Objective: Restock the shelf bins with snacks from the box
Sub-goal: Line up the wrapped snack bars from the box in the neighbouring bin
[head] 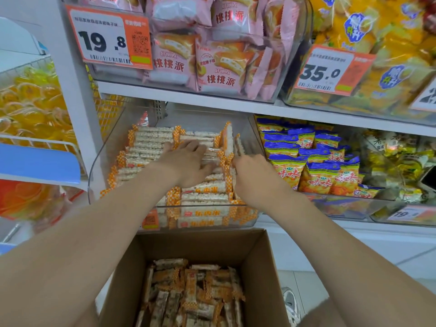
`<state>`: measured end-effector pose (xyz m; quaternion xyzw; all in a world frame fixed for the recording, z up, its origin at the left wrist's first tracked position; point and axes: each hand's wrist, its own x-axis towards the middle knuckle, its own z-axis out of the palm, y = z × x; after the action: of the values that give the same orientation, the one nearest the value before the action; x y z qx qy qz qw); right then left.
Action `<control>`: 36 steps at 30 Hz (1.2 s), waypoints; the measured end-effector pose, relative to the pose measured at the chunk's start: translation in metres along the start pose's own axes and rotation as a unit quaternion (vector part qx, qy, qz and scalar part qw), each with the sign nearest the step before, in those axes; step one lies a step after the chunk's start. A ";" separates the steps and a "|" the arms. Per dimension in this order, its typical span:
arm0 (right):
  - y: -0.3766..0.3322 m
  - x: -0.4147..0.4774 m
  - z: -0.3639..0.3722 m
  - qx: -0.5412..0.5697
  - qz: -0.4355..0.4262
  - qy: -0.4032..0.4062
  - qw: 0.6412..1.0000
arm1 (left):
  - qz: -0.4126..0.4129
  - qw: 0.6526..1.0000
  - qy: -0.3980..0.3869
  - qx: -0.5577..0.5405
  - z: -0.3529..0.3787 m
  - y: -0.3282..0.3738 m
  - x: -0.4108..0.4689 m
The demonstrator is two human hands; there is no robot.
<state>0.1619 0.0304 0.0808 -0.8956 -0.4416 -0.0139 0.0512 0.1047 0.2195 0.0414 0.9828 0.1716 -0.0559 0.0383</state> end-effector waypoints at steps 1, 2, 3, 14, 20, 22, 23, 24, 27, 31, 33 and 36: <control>0.005 0.002 0.001 0.003 -0.001 0.005 1.000 | -0.013 1.000 -0.001 0.007 -0.001 0.004 -0.001; 0.009 0.005 0.000 0.005 -0.001 0.014 1.000 | -0.024 1.000 -0.002 0.014 -0.002 0.009 -0.002; 0.013 0.006 -0.001 0.005 -0.004 0.024 1.000 | -0.033 0.999 -0.001 0.020 -0.003 0.013 -0.002; 0.034 0.005 -0.007 -0.106 -0.114 0.056 0.986 | 0.096 0.994 0.043 -0.024 -0.005 0.034 0.045; 0.036 0.005 -0.012 -0.080 -0.107 0.038 0.990 | 0.053 0.988 0.135 -0.046 -0.002 0.030 0.060; 0.037 0.005 -0.011 -0.070 -0.095 0.023 0.993 | 0.047 0.989 0.125 -0.065 -0.004 0.031 0.064; 0.037 0.003 -0.011 -0.068 -0.087 0.010 0.994 | 0.049 0.989 0.119 -0.077 -0.002 0.031 0.066; 0.036 0.002 -0.011 -0.070 -0.081 -0.004 0.994 | 0.050 0.989 0.108 -0.087 -0.001 0.031 0.067; 0.035 0.000 -0.011 -0.082 -0.076 -0.025 0.993 | 0.034 0.993 0.057 -0.093 -0.004 0.031 0.066; 0.035 -0.003 -0.011 -0.076 -0.084 -0.020 0.993 | 0.053 0.994 0.030 -0.087 -0.008 0.034 0.057; 0.035 -0.004 -0.009 -0.070 -0.091 -0.004 0.993 | 0.054 0.993 0.035 -0.095 -0.003 0.042 0.045; 0.029 -0.009 -0.010 -0.076 -0.097 -0.017 0.992 | 0.070 0.996 -0.020 -0.055 0.006 0.057 0.026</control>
<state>0.1802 0.0048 0.0882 -0.8499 -0.5249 -0.0375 -0.0259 0.1482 0.1745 0.0354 0.9875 0.1045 -0.0631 0.1000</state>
